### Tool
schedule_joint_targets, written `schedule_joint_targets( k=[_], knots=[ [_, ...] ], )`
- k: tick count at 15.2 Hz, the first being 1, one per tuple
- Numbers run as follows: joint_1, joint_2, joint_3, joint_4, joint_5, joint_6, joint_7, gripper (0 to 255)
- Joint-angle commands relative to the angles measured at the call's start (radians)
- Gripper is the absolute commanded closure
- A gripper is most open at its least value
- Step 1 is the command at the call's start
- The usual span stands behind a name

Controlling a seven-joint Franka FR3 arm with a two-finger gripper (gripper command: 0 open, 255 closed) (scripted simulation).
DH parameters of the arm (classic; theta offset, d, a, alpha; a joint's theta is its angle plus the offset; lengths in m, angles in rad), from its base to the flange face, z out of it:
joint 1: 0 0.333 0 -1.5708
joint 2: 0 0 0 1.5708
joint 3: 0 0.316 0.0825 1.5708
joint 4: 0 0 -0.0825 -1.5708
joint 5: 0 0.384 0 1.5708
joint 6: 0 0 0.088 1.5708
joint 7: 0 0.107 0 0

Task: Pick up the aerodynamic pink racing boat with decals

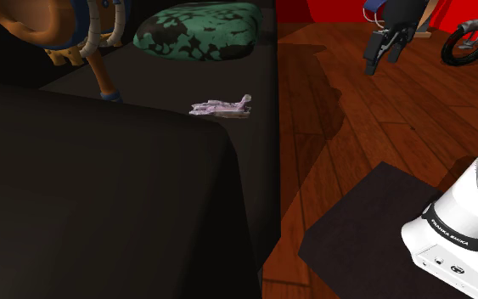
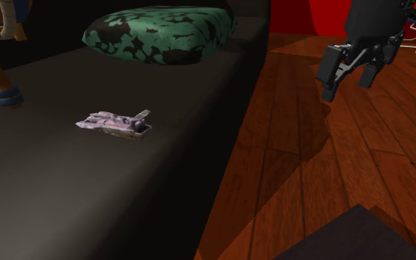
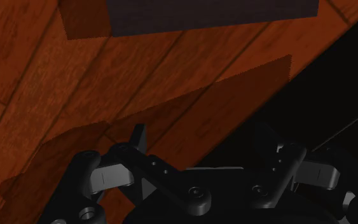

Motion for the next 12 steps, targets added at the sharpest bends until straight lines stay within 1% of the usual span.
schedule_joint_targets(
  k=[1,7,12],
  knots=[
    [0.000,0.000,0.000,0.000,0.000,0.000,0.000,0],
    [0.068,0.166,0.077,0.127,0.040,0.028,-0.007,0],
    [0.115,0.302,0.142,0.248,0.059,0.035,-0.014,0]
  ],
)
